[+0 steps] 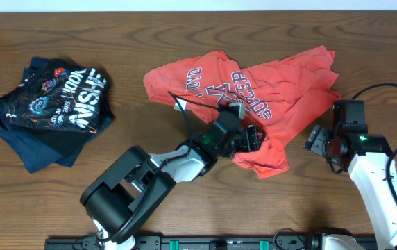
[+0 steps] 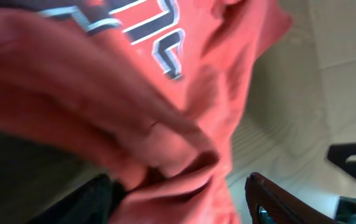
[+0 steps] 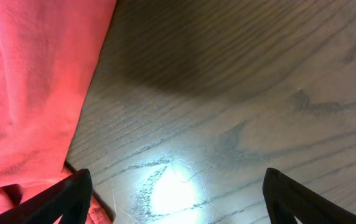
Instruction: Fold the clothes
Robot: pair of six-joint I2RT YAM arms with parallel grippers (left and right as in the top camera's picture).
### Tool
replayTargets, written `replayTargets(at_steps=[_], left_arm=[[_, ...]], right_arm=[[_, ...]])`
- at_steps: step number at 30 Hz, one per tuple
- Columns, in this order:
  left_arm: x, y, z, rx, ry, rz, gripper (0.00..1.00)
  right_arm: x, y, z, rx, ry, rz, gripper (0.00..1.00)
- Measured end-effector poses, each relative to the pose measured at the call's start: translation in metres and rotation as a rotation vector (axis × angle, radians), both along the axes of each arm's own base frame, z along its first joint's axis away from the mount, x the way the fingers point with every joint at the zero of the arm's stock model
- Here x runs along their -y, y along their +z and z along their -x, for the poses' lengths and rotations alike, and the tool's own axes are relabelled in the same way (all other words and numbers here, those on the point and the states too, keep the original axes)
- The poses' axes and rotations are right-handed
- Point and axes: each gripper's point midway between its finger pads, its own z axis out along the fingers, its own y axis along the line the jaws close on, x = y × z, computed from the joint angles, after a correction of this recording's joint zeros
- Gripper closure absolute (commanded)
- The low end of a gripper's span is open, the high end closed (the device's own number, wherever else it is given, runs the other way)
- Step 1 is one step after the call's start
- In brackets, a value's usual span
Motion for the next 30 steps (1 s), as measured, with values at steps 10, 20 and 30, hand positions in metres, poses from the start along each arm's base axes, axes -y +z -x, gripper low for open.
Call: replayTargets(at_steps=[10,20,30], left_arm=[[0.009,0.013,-0.009,-0.051,0.095,0.051,0.34],[0.012,0.005,0.001,-0.120,0.151,0.046,0.35],[0.004,-0.003,-0.004,-0.123,0.219,0.012,0.41]], right_arm=[[-0.001,0.000,0.000,0.000,0.002,-0.007,0.14],[-0.002,0.000,0.000,0.000,0.004,-0.013,0.15],[-0.005,-0.001,0.000,0.000,0.009,-0.029,0.15]])
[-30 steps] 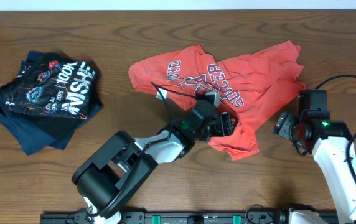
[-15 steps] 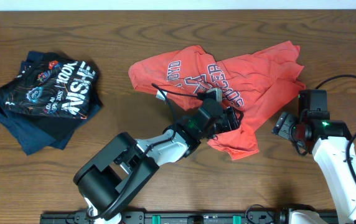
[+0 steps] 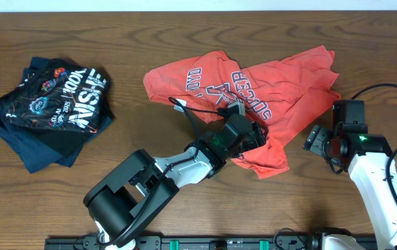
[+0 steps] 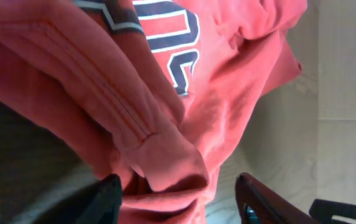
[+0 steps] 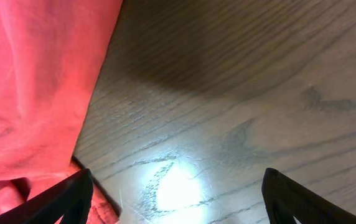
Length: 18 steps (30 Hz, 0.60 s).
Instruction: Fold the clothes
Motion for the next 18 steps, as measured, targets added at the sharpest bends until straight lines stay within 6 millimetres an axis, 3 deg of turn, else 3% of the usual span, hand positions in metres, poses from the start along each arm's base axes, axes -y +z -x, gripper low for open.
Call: replayTargets(at_steps=[5,9,18], left_arm=[[0.001,-0.022,0.002,-0.037,0.023,-0.017,0.45],[0.008,-0.024,0.001,-0.034,0.019,0.008,0.49],[0.013,-0.021,0.005,-0.049,0.000,0.041,0.88]], right_arm=[[-0.001,0.000,0.000,0.000,0.002,-0.007,0.15],[-0.002,0.000,0.001,-0.003,0.003,-0.009,0.16],[-0.002,0.000,0.001,-0.003,0.003,-0.010,0.15]])
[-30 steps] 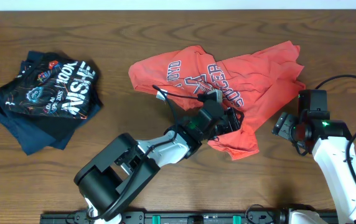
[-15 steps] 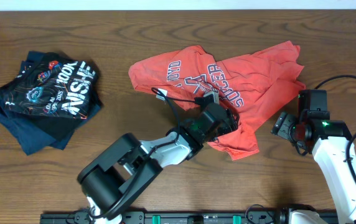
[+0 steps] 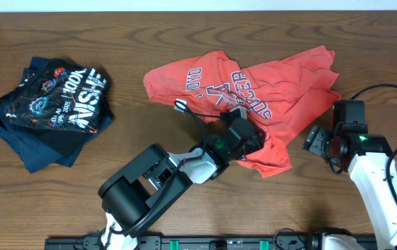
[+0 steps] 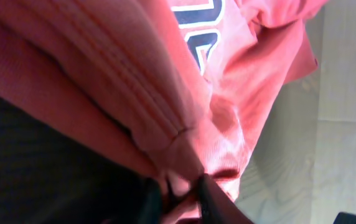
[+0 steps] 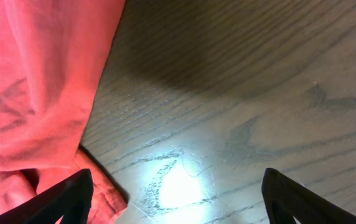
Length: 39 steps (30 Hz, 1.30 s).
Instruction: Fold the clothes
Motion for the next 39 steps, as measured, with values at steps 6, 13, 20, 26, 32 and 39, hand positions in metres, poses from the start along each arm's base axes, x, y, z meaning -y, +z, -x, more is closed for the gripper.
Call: replayTargets(at_steps=[6,13,20,26,32,39], left_arm=[[-0.002,-0.006,0.006,-0.024,-0.019,-0.020,0.94],[-0.044,-0.022,0.026,-0.136,-0.067,-0.232,0.94],[-0.172,-0.013,0.052,-0.351,-0.005,-0.571,0.94],[-0.241,-0.004,0.053,-0.427,0.075,-0.707,0.94],[-0.271,-0.005,0.047,-0.472,0.115,-0.714,0.94],[-0.260,-0.003,0.038,-0.419,0.052,-0.666,0.43]], right_arm=[[0.000,0.000,0.000,0.000,0.000,0.000,0.15],[0.000,0.000,0.000,0.001,0.002,0.001,0.15],[0.000,0.002,-0.007,0.025,0.036,0.013,0.10],[-0.005,0.007,-0.023,0.089,0.093,0.002,0.11],[-0.004,0.008,-0.032,0.116,0.104,-0.003,0.10],[-0.001,-0.008,-0.025,0.047,0.092,-0.013,0.08]])
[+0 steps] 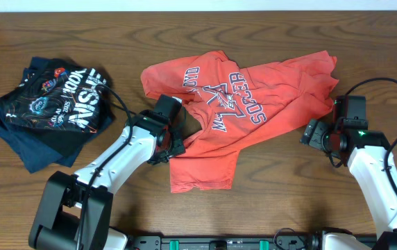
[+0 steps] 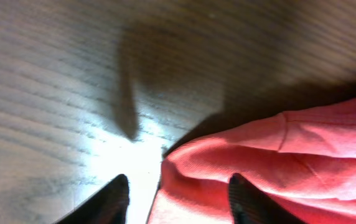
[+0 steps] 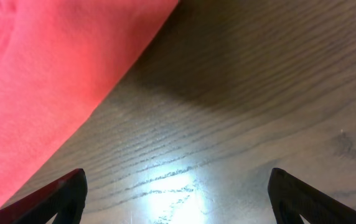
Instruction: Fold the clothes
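An orange-red T-shirt (image 1: 268,90) with navy lettering lies crumpled across the table's middle, and its lower part (image 1: 200,170) lies spread flat towards the front. My left gripper (image 1: 174,147) sits at the shirt's left edge. In the left wrist view it (image 2: 178,190) is open, and the shirt's hem (image 2: 277,155) lies between the fingertips on the right side. My right gripper (image 1: 309,133) hovers just off the shirt's right edge. It (image 3: 178,190) is open wide over bare wood, with the shirt (image 3: 53,68) at the upper left.
A stack of dark folded clothes (image 1: 49,111) with printed lettering lies at the far left. Bare wooden table (image 1: 289,201) shows in front of the shirt and between the stack and the shirt. The right arm's cable (image 1: 386,87) loops at the far right.
My left gripper was shut on a fold at the shirt's lower right. Now it stands open at the shirt's left edge. That lower part now lies spread at the front centre. The right gripper shifted slightly.
My left gripper was open over the shirt's bunched lower right corner at the two oldest moments. Then it was shut on a fold there. Now that part lies flat further left and the gripper is open. The right gripper stayed open beside the shirt's right edge throughout.
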Robot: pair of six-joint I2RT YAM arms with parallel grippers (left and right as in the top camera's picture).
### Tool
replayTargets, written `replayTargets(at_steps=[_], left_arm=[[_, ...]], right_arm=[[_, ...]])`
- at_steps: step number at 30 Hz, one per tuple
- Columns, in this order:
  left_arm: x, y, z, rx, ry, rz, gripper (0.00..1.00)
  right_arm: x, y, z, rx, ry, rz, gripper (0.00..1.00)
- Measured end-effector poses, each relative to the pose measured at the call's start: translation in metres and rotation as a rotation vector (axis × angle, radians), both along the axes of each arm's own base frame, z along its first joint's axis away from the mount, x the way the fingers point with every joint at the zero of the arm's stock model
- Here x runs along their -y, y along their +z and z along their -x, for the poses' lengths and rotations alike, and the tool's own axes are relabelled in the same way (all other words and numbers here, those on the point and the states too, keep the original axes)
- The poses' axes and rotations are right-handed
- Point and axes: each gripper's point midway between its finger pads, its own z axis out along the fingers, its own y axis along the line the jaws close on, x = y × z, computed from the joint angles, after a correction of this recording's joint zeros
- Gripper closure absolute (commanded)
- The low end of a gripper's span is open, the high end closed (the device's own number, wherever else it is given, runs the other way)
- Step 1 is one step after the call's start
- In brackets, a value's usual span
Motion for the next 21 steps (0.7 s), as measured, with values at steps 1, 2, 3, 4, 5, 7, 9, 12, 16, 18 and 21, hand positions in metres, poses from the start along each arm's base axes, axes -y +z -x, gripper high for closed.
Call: replayTargets(at_steps=[1,2,3,4,5,7,9,12,16,18,21], left_arm=[[0.000,0.000,0.000,0.001,-0.005,0.002,0.43],[0.001,0.000,0.000,0.001,-0.007,0.004,0.41],[0.001,0.000,0.000,0.001,-0.009,0.005,0.38],[0.001,0.000,0.000,0.001,-0.010,0.005,0.34],[0.001,0.000,0.000,0.002,-0.015,0.005,0.30],[0.002,0.000,-0.001,0.004,-0.015,0.008,0.26],[0.002,0.001,-0.002,0.009,-0.019,0.010,0.23],[0.003,0.000,-0.003,0.013,-0.035,0.011,0.21],[0.015,-0.009,-0.003,-0.006,-0.104,0.060,0.21],[0.024,-0.018,-0.002,-0.023,-0.156,0.101,0.21],[0.037,-0.016,-0.006,-0.014,-0.213,0.163,0.29]], right_arm=[[0.000,0.000,0.000,-0.002,0.002,0.000,0.08],[0.000,0.000,0.001,-0.003,0.002,0.000,0.08],[0.000,0.000,0.001,-0.003,0.002,0.000,0.08],[0.000,0.000,0.001,-0.003,0.002,0.000,0.08],[0.000,0.000,0.001,-0.004,0.002,0.000,0.08],[0.000,0.000,0.001,-0.004,0.002,0.000,0.08],[0.000,-0.001,0.001,-0.006,0.002,0.000,0.08],[0.000,-0.001,0.003,-0.012,0.002,-0.001,0.09],[0.000,-0.001,0.003,-0.014,0.003,-0.001,0.08],[-0.001,-0.001,0.004,-0.016,0.003,-0.002,0.08],[-0.001,-0.002,0.004,-0.019,0.003,-0.004,0.08]])
